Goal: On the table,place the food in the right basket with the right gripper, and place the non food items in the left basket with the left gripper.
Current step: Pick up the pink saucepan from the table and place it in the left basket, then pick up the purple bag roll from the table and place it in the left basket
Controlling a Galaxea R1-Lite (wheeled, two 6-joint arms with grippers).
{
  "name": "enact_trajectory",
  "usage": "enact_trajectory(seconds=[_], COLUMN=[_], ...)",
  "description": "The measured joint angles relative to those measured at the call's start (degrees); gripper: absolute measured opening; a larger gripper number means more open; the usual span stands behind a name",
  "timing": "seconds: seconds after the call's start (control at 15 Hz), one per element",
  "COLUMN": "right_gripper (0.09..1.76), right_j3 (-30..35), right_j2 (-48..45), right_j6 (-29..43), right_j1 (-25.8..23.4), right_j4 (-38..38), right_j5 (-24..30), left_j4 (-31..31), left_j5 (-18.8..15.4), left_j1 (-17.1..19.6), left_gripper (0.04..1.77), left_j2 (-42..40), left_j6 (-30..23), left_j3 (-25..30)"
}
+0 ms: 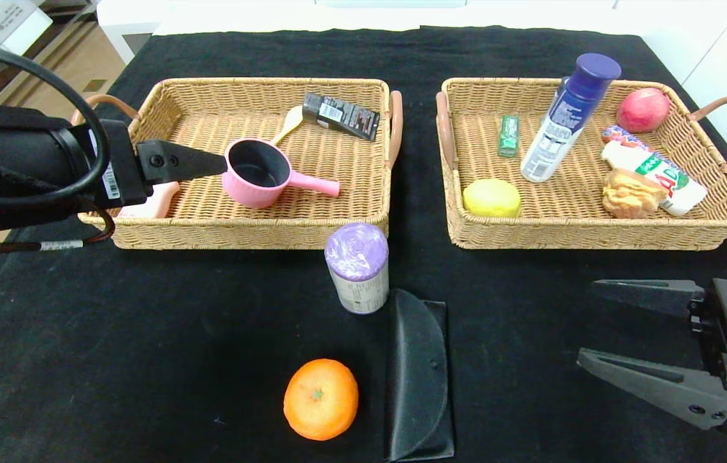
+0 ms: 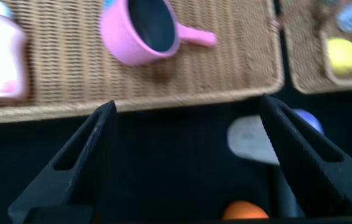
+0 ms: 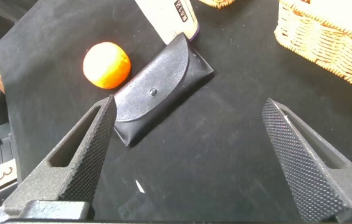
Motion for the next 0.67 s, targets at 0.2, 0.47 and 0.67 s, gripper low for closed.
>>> enact_trajectory(seconds=[0.2, 0.47, 0.67], right_gripper=[1.71, 1.71, 1.71], right_j3=[-0.3, -0.9, -1.5], right_j2=[-0.1, -0.1, 0.0], right_j6=[0.1, 0.4, 0.6], right_j1=[0.0, -0.7, -1.2], right_j4=[0.3, 0.5, 0.7], right_j5=[0.0, 0.0, 0.0], left_j4=[-0.1, -0.6, -0.5], left_j5=[0.3, 0.8, 1.0], left_j1=[-6.3, -13.5, -17.9], left_gripper=[1.68, 1.69, 1.7], left_j2=[-2.3, -3.2, -3.2], left_j6=[1.5, 4.7, 7.3], left_j3=[4.2, 8.5, 12.0])
